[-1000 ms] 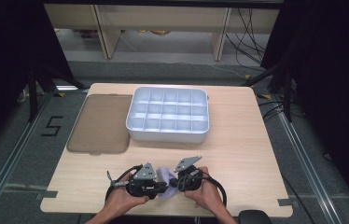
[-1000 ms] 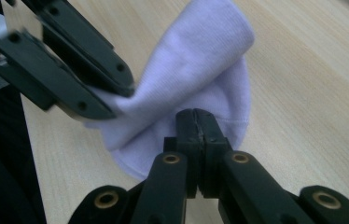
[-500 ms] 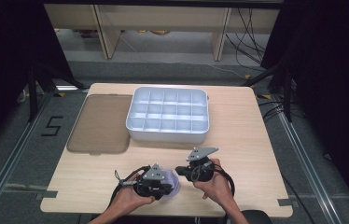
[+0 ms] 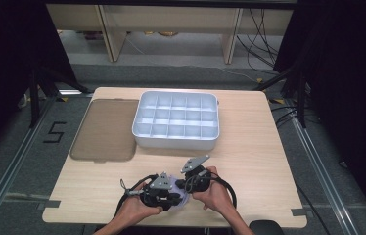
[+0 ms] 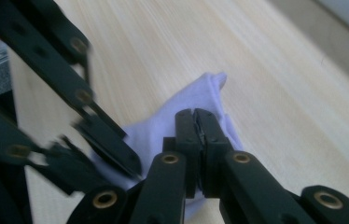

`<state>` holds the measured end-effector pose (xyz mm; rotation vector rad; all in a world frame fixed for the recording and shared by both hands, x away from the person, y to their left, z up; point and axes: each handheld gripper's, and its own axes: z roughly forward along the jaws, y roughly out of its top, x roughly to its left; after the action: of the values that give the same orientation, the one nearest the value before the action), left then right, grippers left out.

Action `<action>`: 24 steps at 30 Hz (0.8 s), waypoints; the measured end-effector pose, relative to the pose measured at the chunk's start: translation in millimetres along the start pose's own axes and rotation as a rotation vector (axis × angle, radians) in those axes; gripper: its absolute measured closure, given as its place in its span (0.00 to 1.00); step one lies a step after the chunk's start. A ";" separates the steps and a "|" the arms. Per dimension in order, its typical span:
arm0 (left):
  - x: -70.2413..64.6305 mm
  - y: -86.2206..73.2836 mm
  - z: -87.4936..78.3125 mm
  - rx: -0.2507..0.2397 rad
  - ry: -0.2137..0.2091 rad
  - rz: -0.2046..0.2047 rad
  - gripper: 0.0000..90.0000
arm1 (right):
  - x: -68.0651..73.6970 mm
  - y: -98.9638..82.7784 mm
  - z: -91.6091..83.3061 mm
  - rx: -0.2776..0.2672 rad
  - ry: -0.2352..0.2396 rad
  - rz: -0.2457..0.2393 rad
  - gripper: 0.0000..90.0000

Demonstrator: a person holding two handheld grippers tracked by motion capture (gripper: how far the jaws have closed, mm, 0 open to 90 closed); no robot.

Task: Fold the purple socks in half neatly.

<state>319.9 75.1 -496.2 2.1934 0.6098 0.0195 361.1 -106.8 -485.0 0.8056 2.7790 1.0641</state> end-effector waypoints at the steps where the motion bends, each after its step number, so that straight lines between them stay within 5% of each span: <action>1: -0.4 -0.3 -2.0 -0.009 -0.003 -0.009 0.87 | -1.3 -1.0 1.3 -0.021 0.005 0.007 1.00; 8: -1.7 4.6 -26.9 -0.102 -0.025 -0.063 0.90 | -0.4 -0.8 0.4 -0.002 -0.004 0.004 1.00; 9: 0.2 5.6 -26.7 -0.094 -0.019 -0.040 0.90 | -0.5 -0.8 0.5 -0.002 -0.004 0.003 1.00; 15: -3.8 -0.4 -2.1 -0.011 -0.026 -0.043 0.93 | -1.4 -0.7 0.5 -0.003 -0.007 -0.007 1.00; 17: -4.0 -3.0 1.0 0.021 0.000 0.000 0.93 | -1.3 -1.0 0.3 -0.002 -0.006 -0.006 1.00; 18: -3.3 -4.5 1.5 0.032 0.001 0.012 0.93 | 1.6 -1.5 -1.2 0.012 -0.007 0.039 1.00; 19: -3.7 -6.4 1.7 0.015 -0.002 -0.016 0.93 | -0.6 -1.6 -0.6 0.002 -0.008 0.012 1.00; 24: 2.2 -10.1 -6.9 0.024 0.045 -0.017 0.92 | -0.4 -2.7 -1.9 0.011 -0.006 0.017 1.00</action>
<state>316.2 86.4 -499.6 2.2157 0.6568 0.0527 359.7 -109.9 -485.3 0.8331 2.7800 1.0482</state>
